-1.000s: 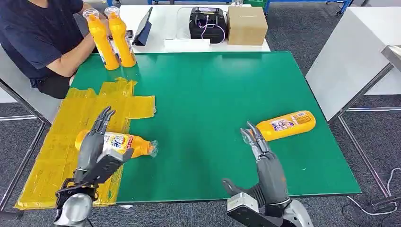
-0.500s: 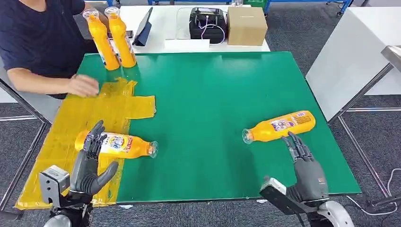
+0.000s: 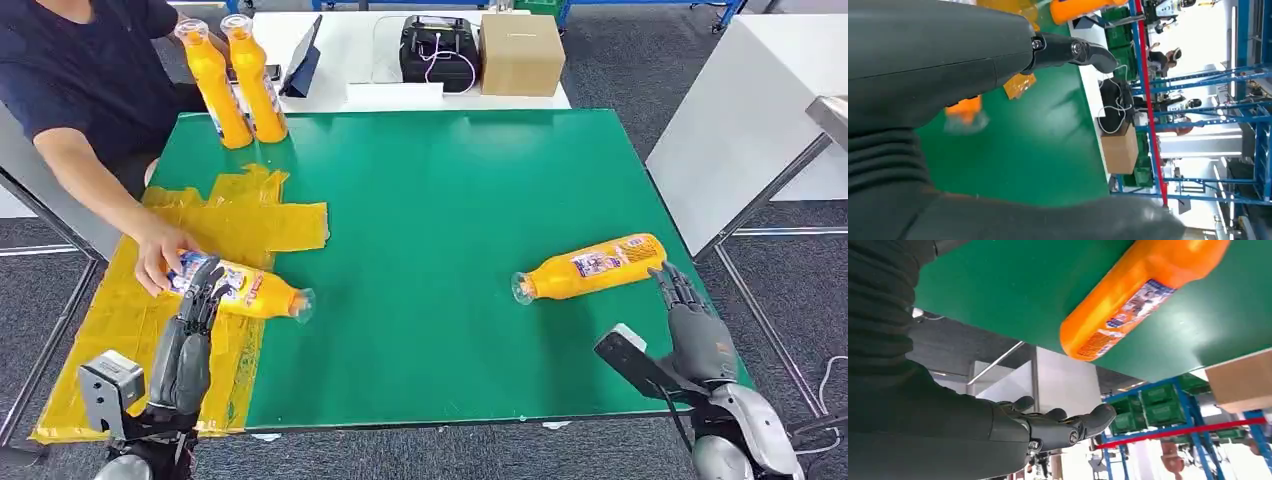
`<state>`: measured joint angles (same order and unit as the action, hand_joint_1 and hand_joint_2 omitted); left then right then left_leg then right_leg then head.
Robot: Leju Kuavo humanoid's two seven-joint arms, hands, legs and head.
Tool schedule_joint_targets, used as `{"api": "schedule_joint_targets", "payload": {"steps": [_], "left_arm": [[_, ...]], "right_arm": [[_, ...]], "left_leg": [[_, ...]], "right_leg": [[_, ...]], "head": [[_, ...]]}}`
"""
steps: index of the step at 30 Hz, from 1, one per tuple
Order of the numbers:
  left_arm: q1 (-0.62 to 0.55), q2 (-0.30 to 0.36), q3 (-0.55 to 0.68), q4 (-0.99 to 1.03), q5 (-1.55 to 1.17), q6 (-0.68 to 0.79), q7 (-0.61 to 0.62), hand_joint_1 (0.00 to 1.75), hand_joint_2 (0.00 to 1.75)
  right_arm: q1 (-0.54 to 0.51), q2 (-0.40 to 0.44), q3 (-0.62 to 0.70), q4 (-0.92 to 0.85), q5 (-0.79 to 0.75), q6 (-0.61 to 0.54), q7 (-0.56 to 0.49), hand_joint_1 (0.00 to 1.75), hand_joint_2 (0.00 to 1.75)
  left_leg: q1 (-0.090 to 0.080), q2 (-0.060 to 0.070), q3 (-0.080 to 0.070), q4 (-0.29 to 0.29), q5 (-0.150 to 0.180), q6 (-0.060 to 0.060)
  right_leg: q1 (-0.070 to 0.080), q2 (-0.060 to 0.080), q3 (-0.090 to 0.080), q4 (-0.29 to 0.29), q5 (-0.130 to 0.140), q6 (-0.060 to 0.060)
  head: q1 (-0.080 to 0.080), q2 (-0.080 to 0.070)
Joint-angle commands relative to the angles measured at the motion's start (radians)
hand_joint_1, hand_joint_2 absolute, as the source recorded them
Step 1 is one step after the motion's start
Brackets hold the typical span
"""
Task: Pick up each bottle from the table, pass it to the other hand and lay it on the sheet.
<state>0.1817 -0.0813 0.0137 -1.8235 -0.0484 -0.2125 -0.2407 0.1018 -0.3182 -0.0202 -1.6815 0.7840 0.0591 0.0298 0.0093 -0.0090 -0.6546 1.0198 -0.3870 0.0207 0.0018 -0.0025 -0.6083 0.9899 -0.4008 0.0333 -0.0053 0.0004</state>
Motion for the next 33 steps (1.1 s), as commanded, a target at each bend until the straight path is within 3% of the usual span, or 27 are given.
{"api": "schedule_joint_targets", "payload": {"steps": [1, 7, 12, 26, 33], "left_arm": [[-0.056, 0.023, -0.025, 0.05, 0.028, -0.017, 0.019, 0.0, 0.0], [-0.069, 0.038, -0.026, 0.06, 0.056, -0.037, 0.031, 0.0, 0.0], [-0.074, 0.043, -0.03, 0.058, 0.059, -0.044, 0.031, 0.0, 0.0], [-0.045, 0.043, -0.034, 0.036, 0.105, -0.075, 0.024, 0.0, 0.0], [-0.045, 0.043, -0.034, 0.036, 0.105, -0.075, 0.024, 0.0, 0.0]], "right_arm": [[-0.236, -0.016, 0.028, 0.289, 0.081, 0.015, 0.034, 0.0, 1.75], [-0.325, -0.05, 0.088, 0.416, 0.161, 0.03, 0.046, 0.0, 1.75], [-0.339, -0.055, 0.096, 0.446, 0.175, 0.029, 0.036, 0.0, 1.75], [-0.408, 0.002, 0.146, 0.611, 0.241, 0.032, 0.018, 0.0, 1.75], [-0.41, 0.001, 0.146, 0.611, 0.241, 0.032, 0.018, 0.0, 1.75]], "left_leg": [[0.0, 0.004, 0.004, -0.001, -0.001, 0.0], [-0.001, 0.004, 0.006, -0.002, 0.0, 0.0], [-0.001, 0.002, 0.005, -0.002, 0.0, 0.0], [0.0, 0.003, 0.005, -0.001, 0.0, 0.001], [-0.001, 0.002, 0.004, -0.001, 0.0, 0.001]], "right_leg": [[0.0, 0.004, 0.003, -0.001, 0.0, 0.0], [-0.001, 0.004, 0.005, -0.002, 0.0, 0.001], [-0.001, 0.002, 0.005, -0.002, 0.0, 0.001], [0.0, 0.003, 0.005, -0.002, 0.0, 0.001], [0.0, 0.002, 0.004, -0.001, 0.0, 0.001]], "head": [[0.0, 0.0], [0.0, 0.0], [0.0, 0.0], [0.0, 0.0], [0.0, 0.0]]}}
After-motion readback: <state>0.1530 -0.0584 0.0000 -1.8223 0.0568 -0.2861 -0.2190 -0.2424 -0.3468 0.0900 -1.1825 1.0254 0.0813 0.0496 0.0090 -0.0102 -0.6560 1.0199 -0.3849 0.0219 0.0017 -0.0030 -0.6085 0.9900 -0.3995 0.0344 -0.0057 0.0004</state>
